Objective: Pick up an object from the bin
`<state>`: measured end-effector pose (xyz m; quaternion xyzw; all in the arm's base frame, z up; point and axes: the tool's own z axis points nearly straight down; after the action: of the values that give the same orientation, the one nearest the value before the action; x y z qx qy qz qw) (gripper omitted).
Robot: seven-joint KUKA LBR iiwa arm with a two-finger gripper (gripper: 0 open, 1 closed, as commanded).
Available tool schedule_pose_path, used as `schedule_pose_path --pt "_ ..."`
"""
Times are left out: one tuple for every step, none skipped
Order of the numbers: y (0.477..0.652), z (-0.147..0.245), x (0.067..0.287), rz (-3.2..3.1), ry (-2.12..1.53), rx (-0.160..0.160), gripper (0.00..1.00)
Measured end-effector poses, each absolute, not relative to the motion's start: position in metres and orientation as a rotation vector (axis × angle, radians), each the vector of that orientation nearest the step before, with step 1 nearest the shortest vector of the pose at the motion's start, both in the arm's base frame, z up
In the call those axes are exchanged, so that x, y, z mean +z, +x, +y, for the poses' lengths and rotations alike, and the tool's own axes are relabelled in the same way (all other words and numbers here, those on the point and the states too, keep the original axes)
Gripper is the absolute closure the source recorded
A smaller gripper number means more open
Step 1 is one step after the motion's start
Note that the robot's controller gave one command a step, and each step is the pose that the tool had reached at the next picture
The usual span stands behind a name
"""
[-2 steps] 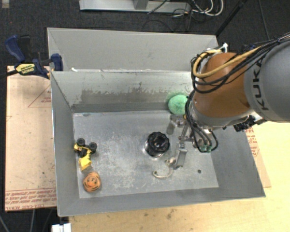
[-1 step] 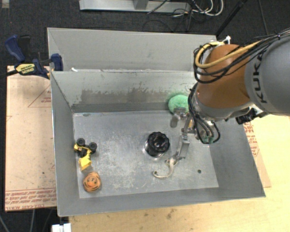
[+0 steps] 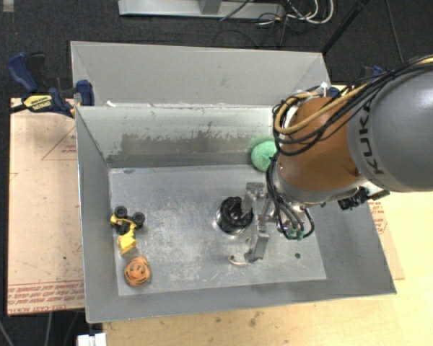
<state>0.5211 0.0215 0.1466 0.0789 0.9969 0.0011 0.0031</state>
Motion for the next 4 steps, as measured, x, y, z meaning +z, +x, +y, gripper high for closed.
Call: schedule_pose_path --pt "0.516 0.027 0.126 3.133 0.295 0.002 0.0" --pt "0.539 0.029 0.099 3.094 0.541 0.002 1.0" --pt "0.539 0.029 0.099 3.094 0.542 0.002 1.0" --pt "0.54 0.016 0.137 3.116 0.449 0.0 1.0"
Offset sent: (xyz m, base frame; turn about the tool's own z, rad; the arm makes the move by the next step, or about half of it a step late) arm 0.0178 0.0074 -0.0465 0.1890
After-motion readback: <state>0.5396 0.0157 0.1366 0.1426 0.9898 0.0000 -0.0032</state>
